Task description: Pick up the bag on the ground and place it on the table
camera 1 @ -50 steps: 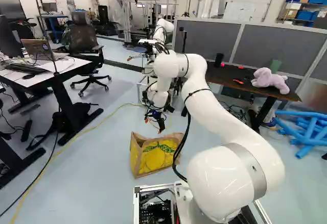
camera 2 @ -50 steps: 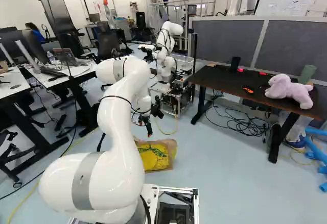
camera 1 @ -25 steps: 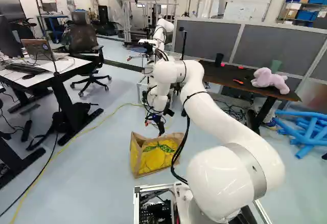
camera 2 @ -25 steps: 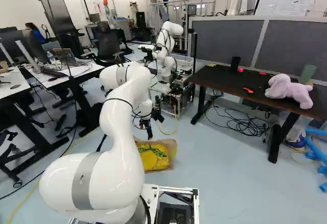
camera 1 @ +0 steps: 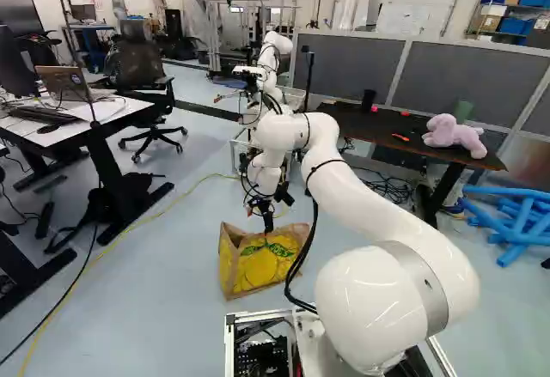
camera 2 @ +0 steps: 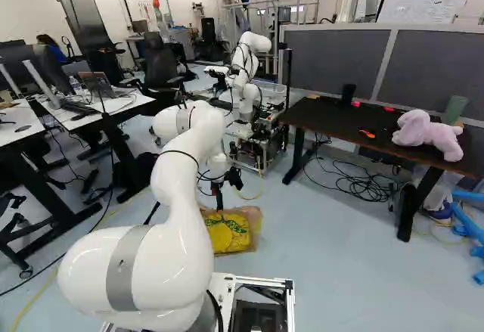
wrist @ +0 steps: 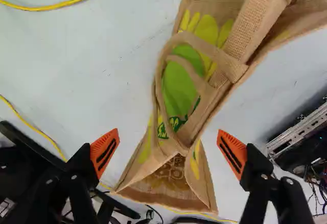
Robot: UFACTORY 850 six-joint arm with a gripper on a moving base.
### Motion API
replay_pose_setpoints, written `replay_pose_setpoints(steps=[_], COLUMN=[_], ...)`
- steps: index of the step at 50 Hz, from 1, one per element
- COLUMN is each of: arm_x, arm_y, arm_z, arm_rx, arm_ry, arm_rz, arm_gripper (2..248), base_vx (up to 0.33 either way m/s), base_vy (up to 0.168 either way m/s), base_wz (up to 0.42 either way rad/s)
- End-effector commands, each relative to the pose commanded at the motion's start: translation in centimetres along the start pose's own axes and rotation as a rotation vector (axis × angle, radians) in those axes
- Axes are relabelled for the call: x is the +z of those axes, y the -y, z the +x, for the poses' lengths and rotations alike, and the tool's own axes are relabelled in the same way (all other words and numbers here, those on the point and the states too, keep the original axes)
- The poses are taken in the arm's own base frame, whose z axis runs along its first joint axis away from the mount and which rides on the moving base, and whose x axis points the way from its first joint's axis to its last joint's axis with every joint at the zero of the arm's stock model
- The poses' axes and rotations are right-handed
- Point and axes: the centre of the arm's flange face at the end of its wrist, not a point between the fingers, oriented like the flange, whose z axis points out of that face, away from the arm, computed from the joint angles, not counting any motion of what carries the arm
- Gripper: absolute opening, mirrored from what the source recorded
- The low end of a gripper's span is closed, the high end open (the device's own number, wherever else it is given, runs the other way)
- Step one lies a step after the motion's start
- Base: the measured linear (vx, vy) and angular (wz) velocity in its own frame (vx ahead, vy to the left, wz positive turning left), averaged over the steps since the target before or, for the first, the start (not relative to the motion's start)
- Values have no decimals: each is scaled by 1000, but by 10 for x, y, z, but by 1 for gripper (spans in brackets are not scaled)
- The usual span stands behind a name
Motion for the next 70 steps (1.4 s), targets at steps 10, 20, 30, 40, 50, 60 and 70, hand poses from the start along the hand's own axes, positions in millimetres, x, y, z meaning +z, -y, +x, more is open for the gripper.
replay_pose_setpoints(steps=[10,20,30,40,50,60,70], arm_x=[15,31,44,57,72,83,85], arm_y=[-5,-16,-32,-41,-43,-44,-45], arm_z=[1,-1,12,24,28,30,31], arm_rx=[5,9,37,59,62,62,62], arm_ry=[4,12,18,21,21,21,21], arm_rz=[-11,-35,-52,-58,-59,-59,-59], arm_gripper=[247,247,247,247,247,247,201], base_vx=[0,0,0,0,0,0,0], base_vy=[0,0,0,0,0,0,0], base_wz=[0,0,0,0,0,0,0])
